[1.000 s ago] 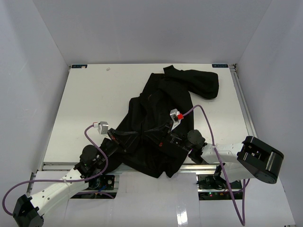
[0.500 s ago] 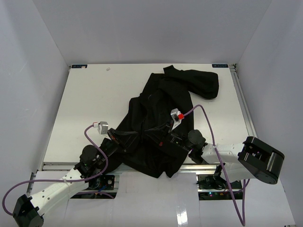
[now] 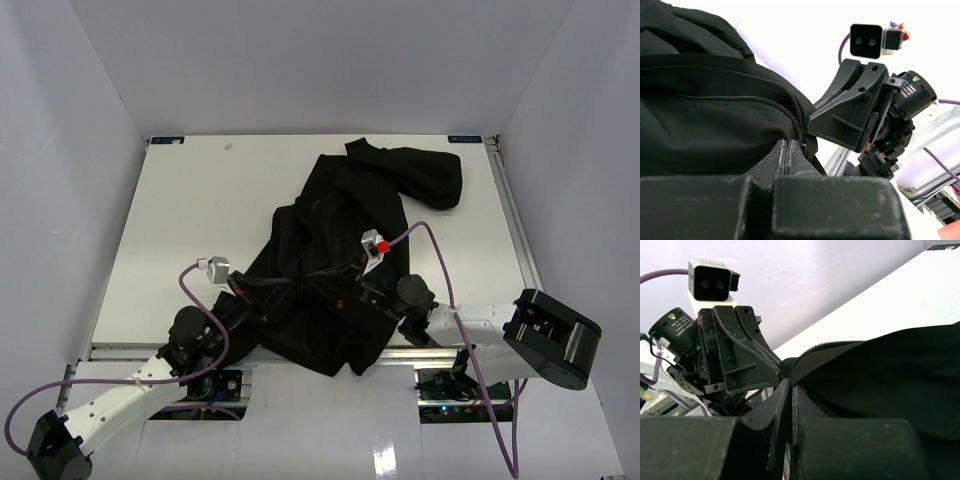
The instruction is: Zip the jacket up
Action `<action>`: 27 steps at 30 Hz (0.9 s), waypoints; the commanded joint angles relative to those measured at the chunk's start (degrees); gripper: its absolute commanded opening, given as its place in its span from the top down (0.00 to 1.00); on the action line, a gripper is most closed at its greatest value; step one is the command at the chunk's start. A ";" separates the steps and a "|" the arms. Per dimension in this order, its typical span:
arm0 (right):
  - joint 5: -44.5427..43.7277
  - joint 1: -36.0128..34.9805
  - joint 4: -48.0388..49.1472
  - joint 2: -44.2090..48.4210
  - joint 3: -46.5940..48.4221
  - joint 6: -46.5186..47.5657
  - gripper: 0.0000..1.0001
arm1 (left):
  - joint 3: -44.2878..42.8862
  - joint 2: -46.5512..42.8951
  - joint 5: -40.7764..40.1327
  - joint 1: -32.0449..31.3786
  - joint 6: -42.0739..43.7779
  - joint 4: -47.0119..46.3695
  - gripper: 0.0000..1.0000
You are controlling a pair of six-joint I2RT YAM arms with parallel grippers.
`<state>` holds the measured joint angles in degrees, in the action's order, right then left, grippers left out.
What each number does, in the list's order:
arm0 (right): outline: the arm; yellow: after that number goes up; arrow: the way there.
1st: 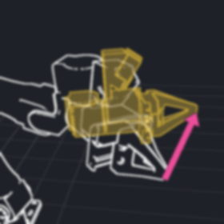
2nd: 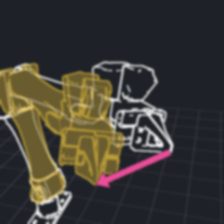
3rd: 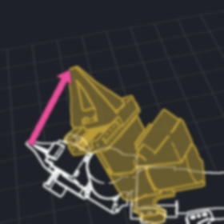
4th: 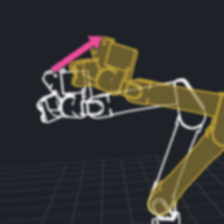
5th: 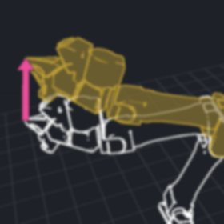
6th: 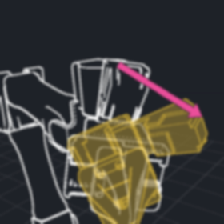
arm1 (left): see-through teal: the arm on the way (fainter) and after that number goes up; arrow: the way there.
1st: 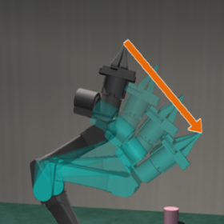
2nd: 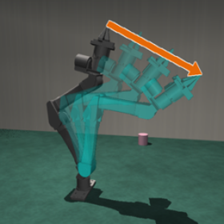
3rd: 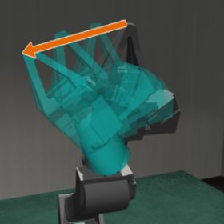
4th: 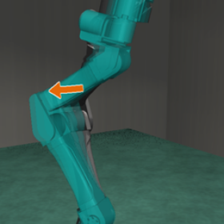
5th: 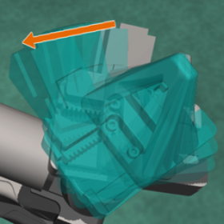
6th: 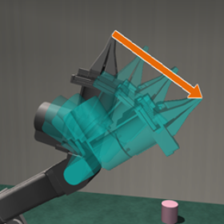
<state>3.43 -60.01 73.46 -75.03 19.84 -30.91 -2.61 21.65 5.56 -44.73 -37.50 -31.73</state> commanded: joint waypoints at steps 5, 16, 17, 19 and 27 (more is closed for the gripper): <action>-1.59 -0.05 14.24 2.17 2.89 2.51 0.92 | -1.56 0.36 0.10 -0.01 1.11 2.17 1.00; -0.67 -0.11 11.79 2.04 5.01 2.78 0.92 | -2.13 -0.51 0.06 -0.01 1.73 3.51 1.00; -0.49 -0.14 11.66 1.86 5.21 2.75 0.92 | -2.10 -0.66 0.03 -0.01 1.77 3.58 1.00; -0.15 -0.20 11.36 1.57 5.47 2.70 0.92 | -2.05 -1.06 -0.15 -0.01 1.78 3.85 1.00; 3.48 0.30 8.37 5.48 1.20 4.72 0.92 | -4.30 -4.01 -6.80 -0.01 0.30 10.51 1.00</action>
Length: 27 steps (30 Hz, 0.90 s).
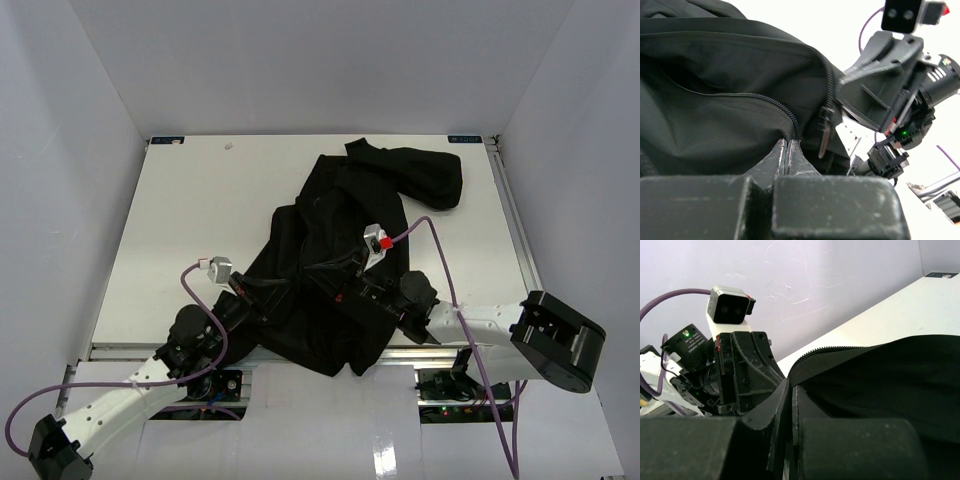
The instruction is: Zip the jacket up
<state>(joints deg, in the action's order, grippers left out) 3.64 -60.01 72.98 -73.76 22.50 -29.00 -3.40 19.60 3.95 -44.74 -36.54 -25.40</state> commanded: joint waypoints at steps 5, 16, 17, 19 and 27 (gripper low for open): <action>13.51 3.26 8.49 6.52 -1.74 2.32 0.92 | -4.69 -3.66 -6.86 0.01 -1.24 6.73 1.00; 22.08 4.46 15.23 1.62 0.31 0.15 0.92 | -3.25 -9.02 -1.38 0.01 -1.91 4.62 1.00; 22.32 4.46 15.74 0.91 0.63 0.31 0.92 | -2.78 -10.24 -1.19 0.01 -1.95 4.30 1.00; 22.03 4.46 16.08 0.18 0.98 0.63 0.92 | -2.46 -11.31 -0.65 0.01 -2.03 3.81 1.00; 21.85 4.46 18.33 -2.96 3.29 0.11 0.92 | -1.85 -10.34 0.72 0.01 -1.98 2.20 1.00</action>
<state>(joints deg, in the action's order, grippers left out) 24.56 -55.51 73.49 -76.14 22.77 -28.56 -5.71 8.45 2.23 -44.73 -38.19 -20.16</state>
